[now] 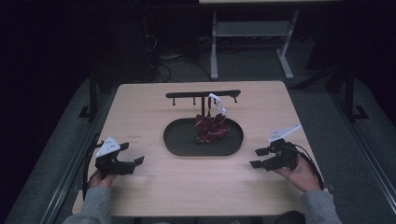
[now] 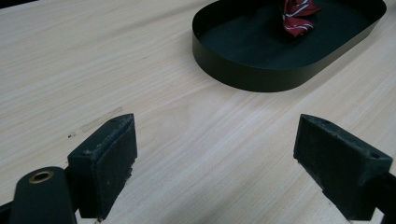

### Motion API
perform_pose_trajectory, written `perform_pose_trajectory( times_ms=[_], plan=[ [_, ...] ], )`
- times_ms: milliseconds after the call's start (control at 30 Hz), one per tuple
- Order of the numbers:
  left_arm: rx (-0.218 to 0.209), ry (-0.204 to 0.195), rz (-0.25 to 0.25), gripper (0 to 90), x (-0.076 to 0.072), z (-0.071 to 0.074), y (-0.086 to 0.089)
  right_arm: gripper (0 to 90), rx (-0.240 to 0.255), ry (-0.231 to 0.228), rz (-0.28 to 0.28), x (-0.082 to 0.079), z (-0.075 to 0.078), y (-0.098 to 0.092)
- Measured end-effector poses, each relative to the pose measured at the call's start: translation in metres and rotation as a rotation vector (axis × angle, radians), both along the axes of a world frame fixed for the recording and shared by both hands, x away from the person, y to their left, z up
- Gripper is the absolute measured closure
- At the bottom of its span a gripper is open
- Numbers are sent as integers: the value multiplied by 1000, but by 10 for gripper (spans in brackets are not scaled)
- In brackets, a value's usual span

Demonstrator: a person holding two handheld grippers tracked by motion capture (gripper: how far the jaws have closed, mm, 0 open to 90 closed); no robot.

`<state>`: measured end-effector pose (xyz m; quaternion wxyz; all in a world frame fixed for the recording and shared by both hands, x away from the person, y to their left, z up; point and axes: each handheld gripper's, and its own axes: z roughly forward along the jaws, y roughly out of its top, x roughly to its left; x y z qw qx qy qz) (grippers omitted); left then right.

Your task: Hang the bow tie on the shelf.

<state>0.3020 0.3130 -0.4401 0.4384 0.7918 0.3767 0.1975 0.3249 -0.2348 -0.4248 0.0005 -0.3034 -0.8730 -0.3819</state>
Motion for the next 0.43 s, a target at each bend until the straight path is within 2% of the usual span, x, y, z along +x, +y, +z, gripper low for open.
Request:
perform_pose_trajectory(
  times_ms=[67,167,300,433],
  plan=[
    [13,-5,-7,130,0,0,1,381,6,-6,-1,-4,-1,-1],
    [5,-3,-4,130,0,0,0,380,16,-11,-12,-11,-4,-2],
    [17,-4,-8,130,1,0,1,365,28,-24,-33,-22,-10,-2],
    [5,-4,1,130,2,-1,0,364,76,-59,-55,-32,-14,-2]
  ],
)
